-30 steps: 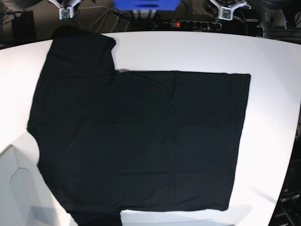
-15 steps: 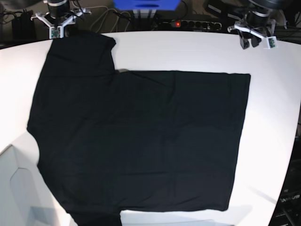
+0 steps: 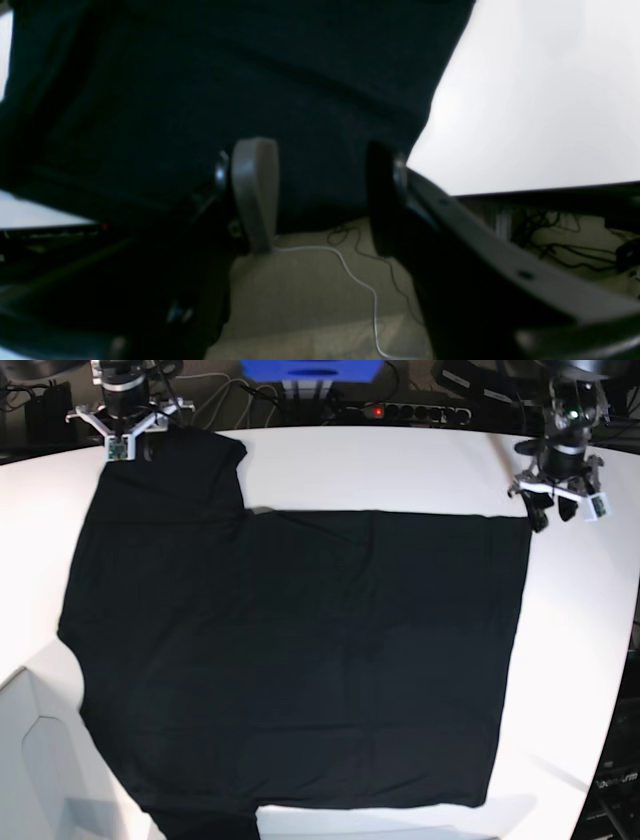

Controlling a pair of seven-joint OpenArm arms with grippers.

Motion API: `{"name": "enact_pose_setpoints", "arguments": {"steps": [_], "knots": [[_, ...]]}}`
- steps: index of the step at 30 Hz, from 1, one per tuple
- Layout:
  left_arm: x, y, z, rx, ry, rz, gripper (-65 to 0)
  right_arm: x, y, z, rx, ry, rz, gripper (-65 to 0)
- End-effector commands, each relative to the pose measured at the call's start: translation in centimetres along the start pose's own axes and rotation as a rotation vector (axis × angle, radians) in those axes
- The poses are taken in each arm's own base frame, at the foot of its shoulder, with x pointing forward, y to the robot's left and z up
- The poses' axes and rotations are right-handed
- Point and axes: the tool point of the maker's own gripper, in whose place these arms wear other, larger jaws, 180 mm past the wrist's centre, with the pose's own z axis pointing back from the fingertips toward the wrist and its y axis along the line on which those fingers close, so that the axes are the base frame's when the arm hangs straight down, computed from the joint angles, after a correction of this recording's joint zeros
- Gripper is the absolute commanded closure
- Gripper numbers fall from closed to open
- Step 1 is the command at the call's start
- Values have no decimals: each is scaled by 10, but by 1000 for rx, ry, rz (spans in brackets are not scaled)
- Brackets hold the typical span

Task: Fold the T-shirt properly
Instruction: 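Grasp the black shirt's shoulder corners with left and right grippers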

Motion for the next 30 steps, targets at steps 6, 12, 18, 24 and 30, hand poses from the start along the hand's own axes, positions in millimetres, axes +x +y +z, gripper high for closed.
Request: {"name": "enact_pose_setpoints", "arguments": {"steps": [6,12,18,24,30], "knots": [[0,1,-25,-4,-3,12,-368,5,-2,3,-1,-23,10,-294],[-26,-14,-44,-37,71,19,-375,4,-3,3,-3,-20,11,-294],[-36,-10,-50,-21,95,38,-372,4,-3,3,-3,-20,13,-294],[-39,-8,-49,-18,102,36,-204,6,-3,3,-4,-24,13,-294],[-40,-9,-48,-19,104,43,-79,6,-4,3,-6,-24,15,-294]]}}
